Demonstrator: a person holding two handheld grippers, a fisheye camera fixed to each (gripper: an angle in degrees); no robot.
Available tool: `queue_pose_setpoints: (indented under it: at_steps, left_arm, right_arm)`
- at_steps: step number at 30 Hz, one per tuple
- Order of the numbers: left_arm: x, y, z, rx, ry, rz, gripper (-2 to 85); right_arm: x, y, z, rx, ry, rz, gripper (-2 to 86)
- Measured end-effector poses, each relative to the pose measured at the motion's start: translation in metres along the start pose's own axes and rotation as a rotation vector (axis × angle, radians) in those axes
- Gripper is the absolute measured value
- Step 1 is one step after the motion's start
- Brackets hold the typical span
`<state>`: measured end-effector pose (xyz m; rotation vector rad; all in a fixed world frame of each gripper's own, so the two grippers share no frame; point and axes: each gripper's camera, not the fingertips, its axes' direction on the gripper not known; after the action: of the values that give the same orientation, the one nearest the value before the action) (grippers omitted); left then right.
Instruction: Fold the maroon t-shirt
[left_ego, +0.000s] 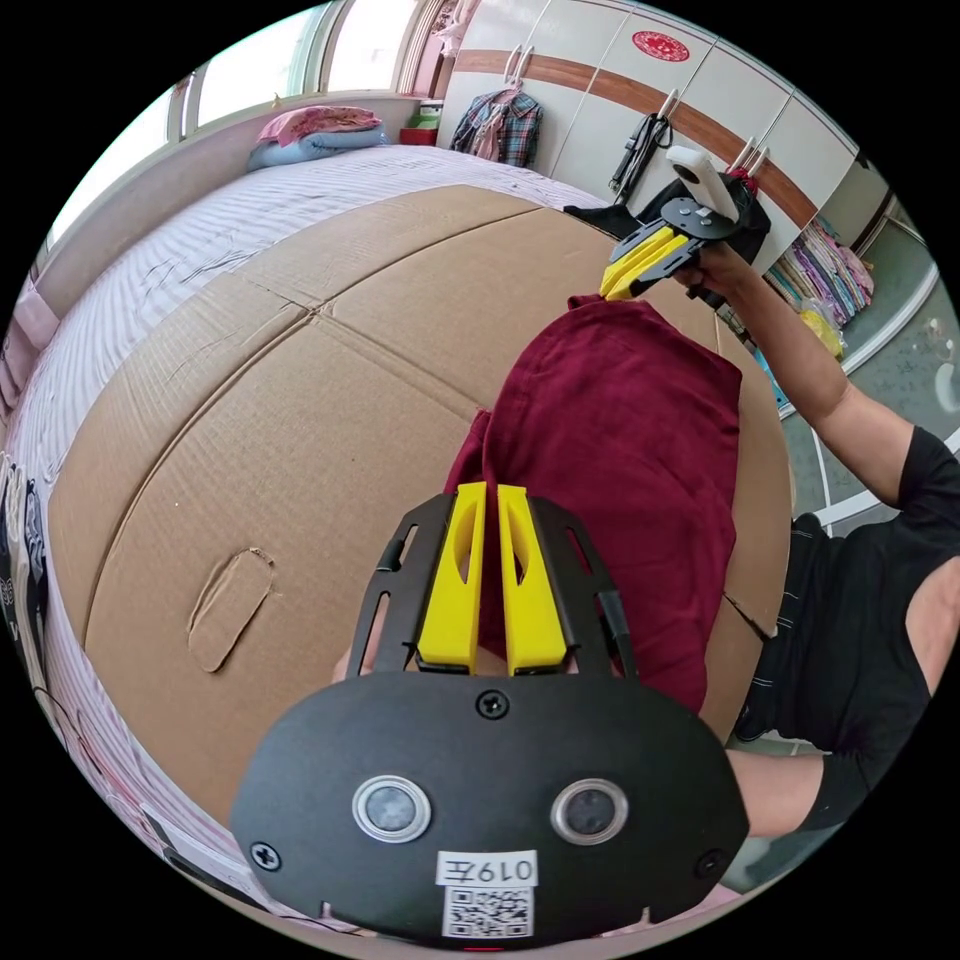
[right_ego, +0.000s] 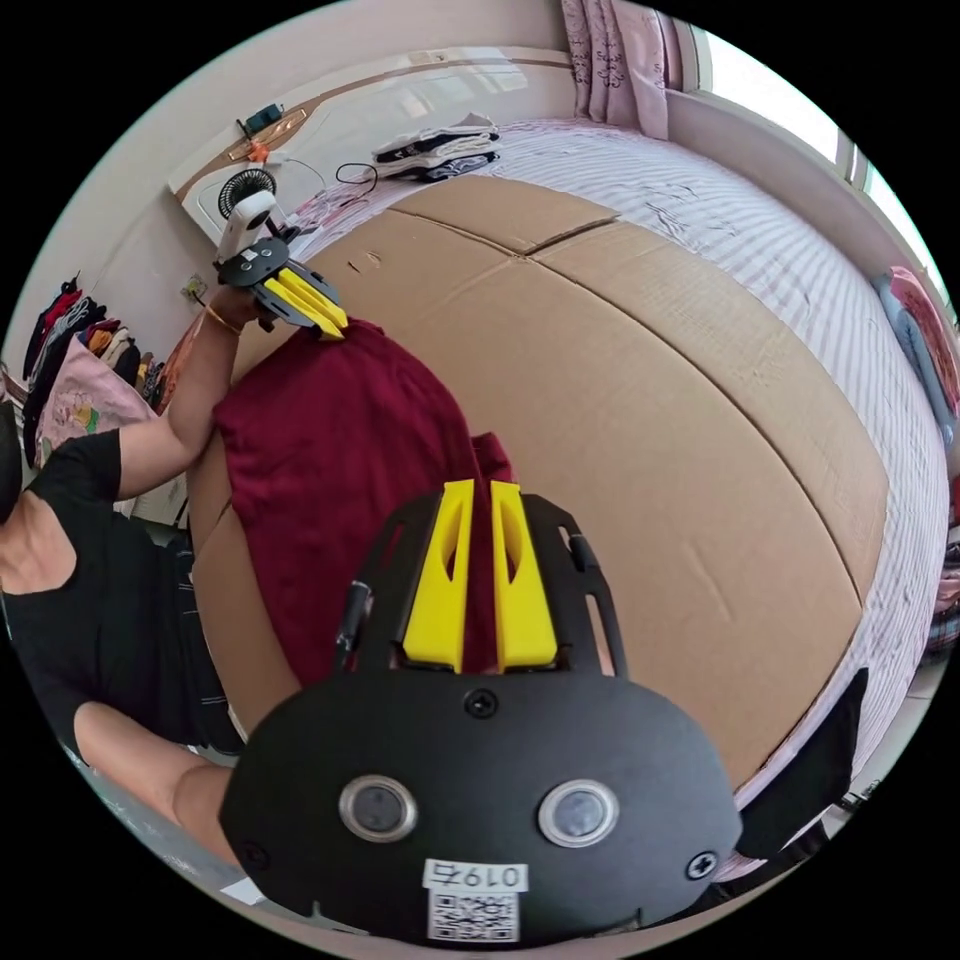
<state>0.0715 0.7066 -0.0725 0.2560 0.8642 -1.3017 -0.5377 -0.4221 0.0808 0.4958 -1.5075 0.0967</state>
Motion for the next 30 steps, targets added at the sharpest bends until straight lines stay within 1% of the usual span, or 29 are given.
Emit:
queue_pose_setpoints:
  at_steps: [12,14,17,23,30]
  left_arm:
    - [-0.004,0.005,0.001,0.005,0.003,-0.004,1.8]
    - [-0.004,0.006,0.001,0.005,0.003,-0.004,1.7]
    - [-0.004,0.006,0.001,0.003,0.001,-0.002,1.7]
    - [0.001,0.007,-0.002,-0.002,-0.027,0.013,1.7]
    - [-0.003,0.009,0.001,-0.003,-0.015,-0.004,1.6]
  right_arm:
    - [0.047,0.043,-0.058,-0.020,-0.123,0.048,4.6]
    - [0.051,0.050,-0.075,-0.006,-0.147,0.042,1.6]
    - [0.054,0.061,-0.100,0.017,-0.163,0.031,-0.3]
    - [0.061,0.082,-0.145,0.040,-0.123,0.039,-0.8]
    - [0.071,0.103,-0.165,-0.005,-0.095,0.086,-0.9]
